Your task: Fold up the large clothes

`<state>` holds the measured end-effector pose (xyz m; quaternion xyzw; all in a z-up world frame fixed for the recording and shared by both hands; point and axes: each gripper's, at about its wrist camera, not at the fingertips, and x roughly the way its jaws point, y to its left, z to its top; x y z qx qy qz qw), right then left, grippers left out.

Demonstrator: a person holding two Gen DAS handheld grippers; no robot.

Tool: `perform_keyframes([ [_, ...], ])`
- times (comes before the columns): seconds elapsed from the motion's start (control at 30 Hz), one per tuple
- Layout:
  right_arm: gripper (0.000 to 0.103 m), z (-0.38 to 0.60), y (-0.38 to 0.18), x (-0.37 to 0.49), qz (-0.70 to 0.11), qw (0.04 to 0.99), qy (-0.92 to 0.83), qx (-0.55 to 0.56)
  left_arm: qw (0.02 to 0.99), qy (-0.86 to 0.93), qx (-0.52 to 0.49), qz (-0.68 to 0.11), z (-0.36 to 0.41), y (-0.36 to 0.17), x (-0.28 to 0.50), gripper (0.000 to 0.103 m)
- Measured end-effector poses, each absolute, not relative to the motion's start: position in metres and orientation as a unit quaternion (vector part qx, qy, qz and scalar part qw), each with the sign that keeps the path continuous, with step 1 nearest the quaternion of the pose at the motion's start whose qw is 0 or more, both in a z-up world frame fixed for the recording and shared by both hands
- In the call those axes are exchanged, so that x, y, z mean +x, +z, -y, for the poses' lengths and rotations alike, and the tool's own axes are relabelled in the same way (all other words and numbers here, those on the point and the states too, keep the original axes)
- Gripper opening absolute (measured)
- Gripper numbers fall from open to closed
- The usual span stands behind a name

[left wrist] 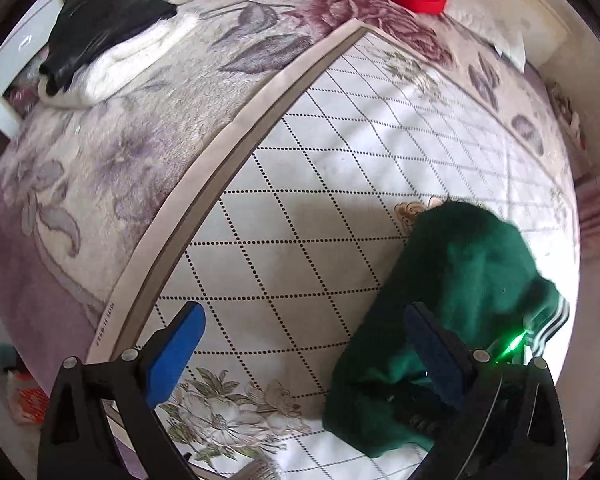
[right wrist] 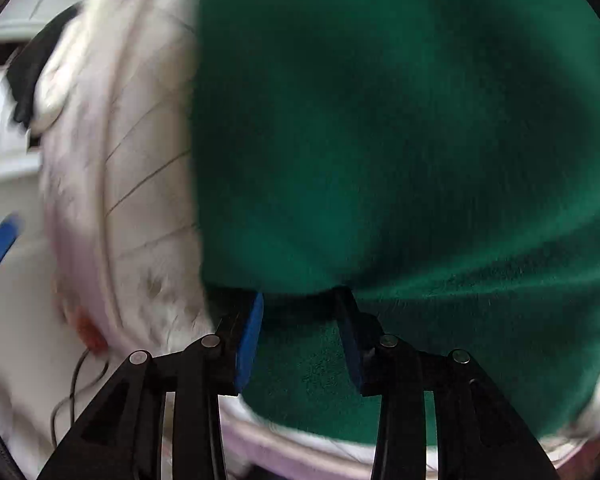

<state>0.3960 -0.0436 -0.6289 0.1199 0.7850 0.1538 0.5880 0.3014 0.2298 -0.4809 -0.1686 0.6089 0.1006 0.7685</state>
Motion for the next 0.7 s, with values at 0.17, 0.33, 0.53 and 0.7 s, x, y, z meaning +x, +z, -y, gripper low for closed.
perform_keyframes([
  [0.17, 0.047, 0.113, -0.573, 0.396, -0.723, 0.633, 0.171, 0.216, 0.763, 0.072, -0.183, -0.616, -0.209, -0.477, 0.313, 0.103],
  [0.33, 0.083, 0.250, -0.503, 0.380, -0.598, 0.767, 0.026, 0.229, 0.782, 0.063, -0.146, -0.603, -0.156, -0.467, 0.345, 0.103],
  [0.53, 0.083, 0.351, -0.538, 0.407, -0.566, 0.752, -0.002, 0.338, 0.793, 0.070, -0.084, -0.600, -0.099, -0.485, 0.394, 0.103],
  [0.7, 0.073, 0.336, -0.597, 0.459, -0.601, 0.721, 0.071, 0.337, 0.777, 0.099, -0.043, -0.620, -0.093, -0.517, 0.424, 0.103],
])
